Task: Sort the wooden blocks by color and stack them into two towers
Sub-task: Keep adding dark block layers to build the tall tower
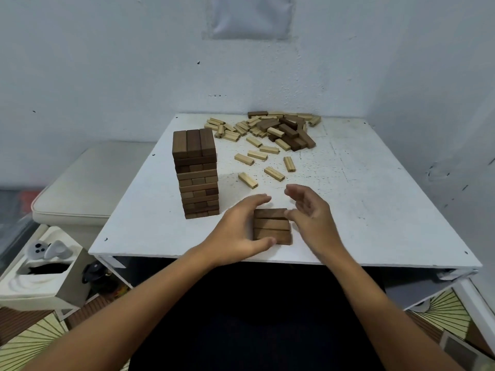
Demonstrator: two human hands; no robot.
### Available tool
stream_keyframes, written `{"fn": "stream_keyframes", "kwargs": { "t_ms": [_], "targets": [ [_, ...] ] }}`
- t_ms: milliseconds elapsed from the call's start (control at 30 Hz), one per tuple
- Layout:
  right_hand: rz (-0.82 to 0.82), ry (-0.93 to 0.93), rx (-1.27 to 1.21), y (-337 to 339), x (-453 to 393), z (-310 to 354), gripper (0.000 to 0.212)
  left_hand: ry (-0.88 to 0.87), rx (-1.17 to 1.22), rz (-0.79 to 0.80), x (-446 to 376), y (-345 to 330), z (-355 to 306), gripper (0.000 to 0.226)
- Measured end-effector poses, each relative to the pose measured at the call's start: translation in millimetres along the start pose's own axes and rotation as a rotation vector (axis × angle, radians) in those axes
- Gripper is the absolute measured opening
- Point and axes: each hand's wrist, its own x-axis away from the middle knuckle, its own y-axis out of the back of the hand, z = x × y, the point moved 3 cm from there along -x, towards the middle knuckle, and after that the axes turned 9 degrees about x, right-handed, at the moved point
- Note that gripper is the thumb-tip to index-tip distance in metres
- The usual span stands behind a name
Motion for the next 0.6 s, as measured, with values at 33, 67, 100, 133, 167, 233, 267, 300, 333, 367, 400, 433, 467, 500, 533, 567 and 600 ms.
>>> {"fn": "stream_keyframes", "kwargs": {
  "t_ms": [33, 67, 100, 133, 167, 233, 267, 300, 333, 367, 400, 433, 467, 500, 533, 567, 600],
  "targets": [
    [0.099, 0.026, 0.119, 6, -2, -2, 0.048, -0.027, -0.080, 0.030, 0, 4, 2, 0.071],
    [0.218, 0.036, 0.246, 11, -2, -3, 0.051, -0.046, -0.147, 0.065, 0, 8, 4, 0.069],
    [0.325, 0.040, 0.365, 15, -2, -4, 0.057, -0.048, -0.206, 0.106, 0, 10, 7, 0.067],
    [0.410, 0.044, 0.464, 18, -2, -4, 0.066, -0.043, -0.253, 0.142, -1, 12, 9, 0.065],
    [0.466, 0.050, 0.539, 19, -1, -5, 0.075, -0.040, -0.283, 0.165, -1, 13, 11, 0.063],
    [0.506, 0.055, 0.619, 20, -1, -6, 0.087, -0.050, -0.293, 0.175, -4, 15, 12, 0.059],
    [0.496, 0.051, 0.638, 20, -2, -8, 0.089, -0.053, -0.285, 0.173, -5, 15, 11, 0.058],
    [0.475, 0.045, 0.648, 20, -2, -10, 0.090, -0.056, -0.277, 0.171, -6, 15, 10, 0.057],
    [0.450, 0.040, 0.644, 21, -3, -12, 0.090, -0.058, -0.270, 0.167, -7, 15, 10, 0.056],
    [0.430, 0.036, 0.633, 21, -4, -14, 0.090, -0.062, -0.264, 0.163, -7, 15, 11, 0.056],
    [0.417, 0.038, 0.618, 20, -4, -15, 0.090, -0.065, -0.256, 0.159, -8, 15, 12, 0.057],
    [0.409, 0.041, 0.608, 20, -4, -15, 0.090, -0.065, -0.247, 0.157, -8, 16, 13, 0.057],
    [0.403, 0.044, 0.602, 19, -4, -16, 0.090, -0.062, -0.240, 0.157, -8, 16, 13, 0.058],
    [0.399, 0.046, 0.596, 19, -3, -16, 0.090, -0.059, -0.235, 0.158, -8, 16, 13, 0.058],
    [0.398, 0.048, 0.592, 19, -4, -16, 0.090, -0.056, -0.234, 0.159, -8, 16, 13, 0.058],
    [0.401, 0.050, 0.589, 19, -4, -16, 0.090, -0.056, -0.235, 0.158, -8, 16, 12, 0.060],
    [0.408, 0.050, 0.588, 20, -3, -17, 0.091, -0.052, -0.231, 0.153, -8, 16, 12, 0.064]
  ]
}}
